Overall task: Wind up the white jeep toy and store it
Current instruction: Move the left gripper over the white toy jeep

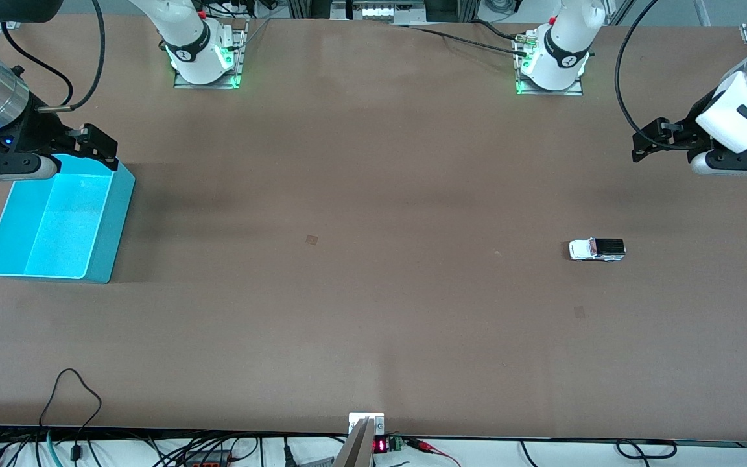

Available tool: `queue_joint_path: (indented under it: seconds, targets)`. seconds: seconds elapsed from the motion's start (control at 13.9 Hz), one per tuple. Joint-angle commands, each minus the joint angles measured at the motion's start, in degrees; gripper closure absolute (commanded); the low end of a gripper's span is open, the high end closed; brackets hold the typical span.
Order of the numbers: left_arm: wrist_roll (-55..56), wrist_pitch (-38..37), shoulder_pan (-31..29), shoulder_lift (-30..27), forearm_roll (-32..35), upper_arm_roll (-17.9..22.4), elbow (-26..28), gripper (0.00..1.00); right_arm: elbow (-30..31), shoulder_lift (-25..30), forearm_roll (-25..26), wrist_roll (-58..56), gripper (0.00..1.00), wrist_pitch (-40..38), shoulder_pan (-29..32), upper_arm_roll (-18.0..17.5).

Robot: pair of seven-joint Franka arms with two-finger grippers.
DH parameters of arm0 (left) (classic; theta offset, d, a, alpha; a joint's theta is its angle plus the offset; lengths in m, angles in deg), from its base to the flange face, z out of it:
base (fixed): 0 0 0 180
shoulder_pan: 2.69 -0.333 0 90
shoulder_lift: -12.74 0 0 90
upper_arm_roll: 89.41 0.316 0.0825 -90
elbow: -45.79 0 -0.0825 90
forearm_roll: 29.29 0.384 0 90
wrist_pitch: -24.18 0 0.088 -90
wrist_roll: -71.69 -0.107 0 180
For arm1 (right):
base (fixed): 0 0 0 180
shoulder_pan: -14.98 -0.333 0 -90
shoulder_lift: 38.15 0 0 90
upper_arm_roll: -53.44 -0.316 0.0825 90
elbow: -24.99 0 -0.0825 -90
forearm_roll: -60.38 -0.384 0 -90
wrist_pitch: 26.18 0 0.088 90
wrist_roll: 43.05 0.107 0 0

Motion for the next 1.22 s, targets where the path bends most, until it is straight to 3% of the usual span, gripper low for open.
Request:
queue_joint_path:
  seconds: [0.0,0.22,0.72,1.15]
  targets:
    - [-1.43,-5.68,-0.01,0.83,0.37,0.17,-1.16,0.0,0.02,0.36,0.55,-0.09,0.0,-0.61,-0.19,-0.06]
    - [-3.34,-7.72,-0.09,2.67,0.72,0.08,-1.16,0.0,0.02,0.36,0.46,0.0,0.0,-0.69,-0.19,-0.06]
    - [-28.28,-5.45,-2.02,9.26,1.34,0.35,-0.72,0.0,0.02,0.44,0.46,0.0,0.0,-0.61,-0.36,-0.15]
    - [-60.88,10.25,-5.63,14.88,4.23,0.35,5.16,0.0,0.11,0.36,0.46,0.0,0.0,-0.7,-0.45,-0.15]
